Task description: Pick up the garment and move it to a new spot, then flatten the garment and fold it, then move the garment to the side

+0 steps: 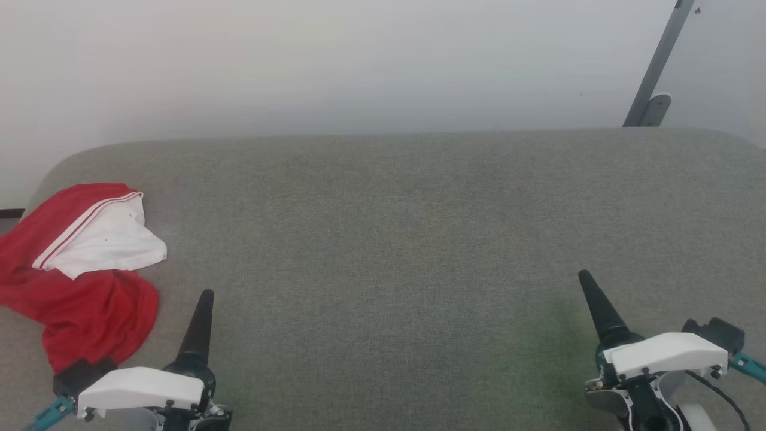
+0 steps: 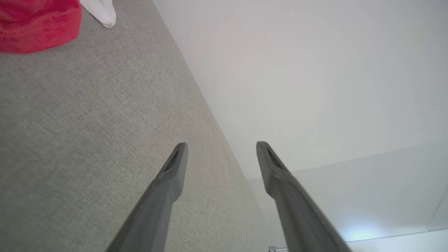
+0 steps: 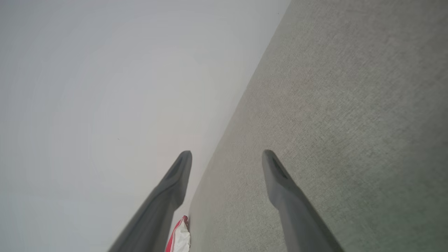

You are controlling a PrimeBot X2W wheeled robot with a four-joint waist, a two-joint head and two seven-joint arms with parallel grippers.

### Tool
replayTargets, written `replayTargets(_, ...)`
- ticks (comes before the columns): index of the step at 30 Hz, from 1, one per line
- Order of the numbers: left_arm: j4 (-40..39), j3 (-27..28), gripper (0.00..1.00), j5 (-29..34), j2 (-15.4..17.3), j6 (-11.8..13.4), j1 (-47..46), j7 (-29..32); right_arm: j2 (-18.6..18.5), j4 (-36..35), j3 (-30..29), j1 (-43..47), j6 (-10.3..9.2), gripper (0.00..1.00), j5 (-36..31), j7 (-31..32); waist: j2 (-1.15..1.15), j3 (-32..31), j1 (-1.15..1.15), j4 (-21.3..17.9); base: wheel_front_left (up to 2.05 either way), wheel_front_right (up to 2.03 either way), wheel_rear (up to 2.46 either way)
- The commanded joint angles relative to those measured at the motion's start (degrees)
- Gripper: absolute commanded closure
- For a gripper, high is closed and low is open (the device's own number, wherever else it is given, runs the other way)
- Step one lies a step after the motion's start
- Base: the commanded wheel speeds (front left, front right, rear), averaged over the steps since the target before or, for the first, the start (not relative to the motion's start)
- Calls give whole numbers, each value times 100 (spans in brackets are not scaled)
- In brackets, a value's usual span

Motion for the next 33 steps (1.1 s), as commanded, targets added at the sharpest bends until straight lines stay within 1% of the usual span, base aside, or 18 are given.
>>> replayTargets(1,-112,-53,0,298,110,47,-8,-75,-51,33,67,-210,13,0,-291,-70,0,-7,0,-3,0,0,0)
replayTargets(9,-105,-253,0,1304,374,234,29,-258,-92,455,212,-426,13,0,-1378,-227,0,-45,0,-20,0,0,0)
replayTargets(11,-119,-319,0,1569,420,317,32,-300,-95,541,226,-468,14,0,-1640,-256,0,-56,0,-25,0,0,0)
replayTargets(19,-134,-472,0,2397,623,458,64,-457,-65,738,198,-589,14,0,-2459,-364,0,-90,0,-46,0,0,0)
replayTargets(23,-163,-533,0,2836,747,485,83,-548,-67,775,177,-630,14,0,-2895,-412,0,-101,0,-63,0,0,0)
replayTargets(33,-289,-475,0,3389,793,423,155,-721,-82,756,121,-682,15,0,-3573,-480,0,-113,0,-97,0,0,0)
